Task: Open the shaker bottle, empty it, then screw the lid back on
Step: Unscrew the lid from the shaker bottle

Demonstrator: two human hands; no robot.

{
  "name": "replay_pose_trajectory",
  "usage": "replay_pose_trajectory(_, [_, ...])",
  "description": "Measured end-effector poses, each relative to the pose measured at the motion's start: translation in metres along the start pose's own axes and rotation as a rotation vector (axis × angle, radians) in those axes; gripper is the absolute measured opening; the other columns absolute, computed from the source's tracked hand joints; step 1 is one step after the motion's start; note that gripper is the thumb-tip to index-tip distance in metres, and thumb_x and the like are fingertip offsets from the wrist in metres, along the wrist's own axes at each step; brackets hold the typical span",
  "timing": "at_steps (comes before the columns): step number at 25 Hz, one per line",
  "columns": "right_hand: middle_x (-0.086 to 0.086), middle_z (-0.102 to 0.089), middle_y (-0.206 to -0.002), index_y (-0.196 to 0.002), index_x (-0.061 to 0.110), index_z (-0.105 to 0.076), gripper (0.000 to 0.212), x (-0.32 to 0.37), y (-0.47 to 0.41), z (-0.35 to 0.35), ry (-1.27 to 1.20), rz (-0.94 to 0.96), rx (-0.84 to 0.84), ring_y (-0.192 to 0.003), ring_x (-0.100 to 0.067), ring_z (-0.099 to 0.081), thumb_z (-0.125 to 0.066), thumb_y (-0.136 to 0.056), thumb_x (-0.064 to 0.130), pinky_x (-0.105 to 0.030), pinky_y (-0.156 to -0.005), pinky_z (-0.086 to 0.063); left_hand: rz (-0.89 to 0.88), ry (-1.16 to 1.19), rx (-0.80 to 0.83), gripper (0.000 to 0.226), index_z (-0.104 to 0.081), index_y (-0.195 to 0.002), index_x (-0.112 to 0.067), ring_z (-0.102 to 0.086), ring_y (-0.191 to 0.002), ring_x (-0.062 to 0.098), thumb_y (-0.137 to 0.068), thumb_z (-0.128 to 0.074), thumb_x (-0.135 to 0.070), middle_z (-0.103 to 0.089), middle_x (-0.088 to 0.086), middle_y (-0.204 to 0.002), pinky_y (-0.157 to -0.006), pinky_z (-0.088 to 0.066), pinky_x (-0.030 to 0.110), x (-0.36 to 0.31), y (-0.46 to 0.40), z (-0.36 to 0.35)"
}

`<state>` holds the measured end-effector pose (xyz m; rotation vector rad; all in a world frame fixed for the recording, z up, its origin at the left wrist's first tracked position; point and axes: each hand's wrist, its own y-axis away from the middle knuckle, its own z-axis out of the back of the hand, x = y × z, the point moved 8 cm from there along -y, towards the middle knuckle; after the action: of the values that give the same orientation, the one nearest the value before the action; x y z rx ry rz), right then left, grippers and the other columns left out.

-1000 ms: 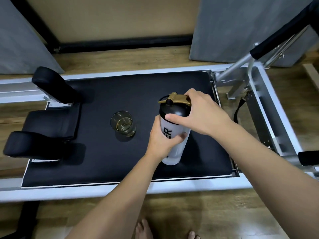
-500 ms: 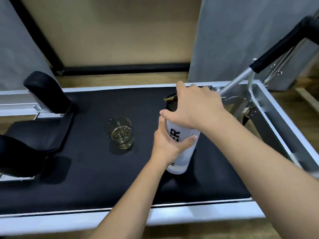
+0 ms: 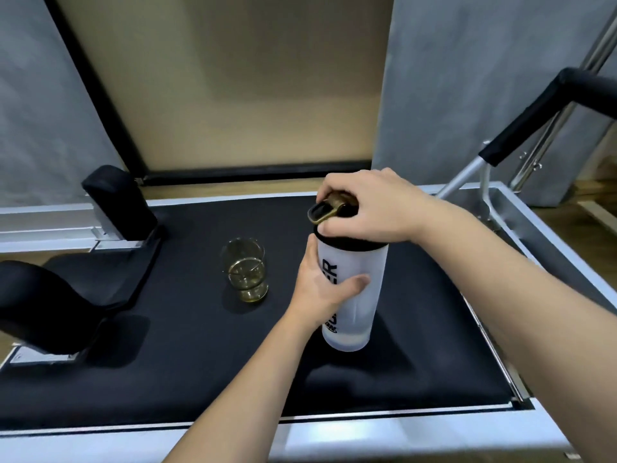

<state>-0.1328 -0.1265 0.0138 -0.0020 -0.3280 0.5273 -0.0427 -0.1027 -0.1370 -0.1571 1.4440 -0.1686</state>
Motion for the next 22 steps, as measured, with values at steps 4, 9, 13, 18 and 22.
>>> replay_pose_trajectory(4, [0.004, -0.065, -0.120, -0.124, 0.030, -0.059, 0.080, -0.011, 0.003, 0.008, 0.145, -0.308, -0.008, -0.121, -0.033, -0.056, -0.035, -0.079, 0.091, -0.053, -0.100, -0.043, 0.033, 0.025, 0.007, 0.070, -0.055, -0.122, -0.028, -0.067, -0.106, -0.009, -0.062, -0.087, -0.045, -0.069, -0.015, -0.115, -0.087, -0.053, 0.014, 0.001, -0.002, -0.005])
replay_pose_trajectory(9, [-0.001, -0.050, -0.112, -0.107, 0.022, -0.050, 0.042, -0.004, 0.005, -0.016, -0.010, -0.356, -0.113, -0.110, -0.035, -0.038, -0.051, -0.089, 0.059, -0.045, -0.082, -0.042, 0.009, -0.008, -0.013, 0.069, -0.051, -0.120, -0.045, -0.066, -0.112, -0.005, -0.061, -0.086, -0.055, -0.068, -0.013, -0.122, -0.093, -0.055, 0.019, 0.004, -0.003, 0.002])
replay_pose_trajectory(13, [0.011, -0.053, -0.095, -0.088, 0.024, -0.066, 0.026, -0.017, 0.005, -0.011, -0.428, -0.165, -0.202, -0.112, -0.028, -0.047, -0.065, -0.085, 0.049, -0.038, -0.094, -0.040, -0.014, 0.065, -0.020, 0.067, -0.054, -0.121, -0.047, -0.071, -0.121, 0.013, -0.067, -0.092, -0.037, -0.073, -0.007, -0.127, -0.104, -0.059, 0.044, 0.008, -0.002, 0.003])
replay_pose_trajectory(18, [0.008, -0.058, -0.104, -0.093, 0.028, -0.068, 0.042, -0.021, 0.003, -0.004, -0.385, -0.204, -0.102, -0.117, -0.027, -0.056, -0.060, -0.084, 0.069, -0.048, -0.105, -0.045, -0.013, 0.044, -0.002, 0.063, -0.053, -0.118, -0.047, -0.071, -0.116, 0.007, -0.068, -0.090, -0.037, -0.074, -0.027, -0.116, -0.100, -0.059, 0.035, 0.007, 0.003, -0.002])
replay_pose_trajectory(22, [-0.006, -0.052, -0.139, -0.139, 0.022, -0.047, 0.105, -0.017, 0.017, 0.005, 0.156, -0.475, 0.049, -0.125, -0.037, -0.055, -0.040, -0.068, 0.099, -0.050, -0.092, -0.049, 0.004, 0.027, 0.021, 0.067, -0.051, -0.120, -0.049, -0.070, -0.116, 0.001, -0.066, -0.089, -0.042, -0.072, -0.025, -0.118, -0.100, -0.057, 0.029, 0.005, 0.006, -0.002])
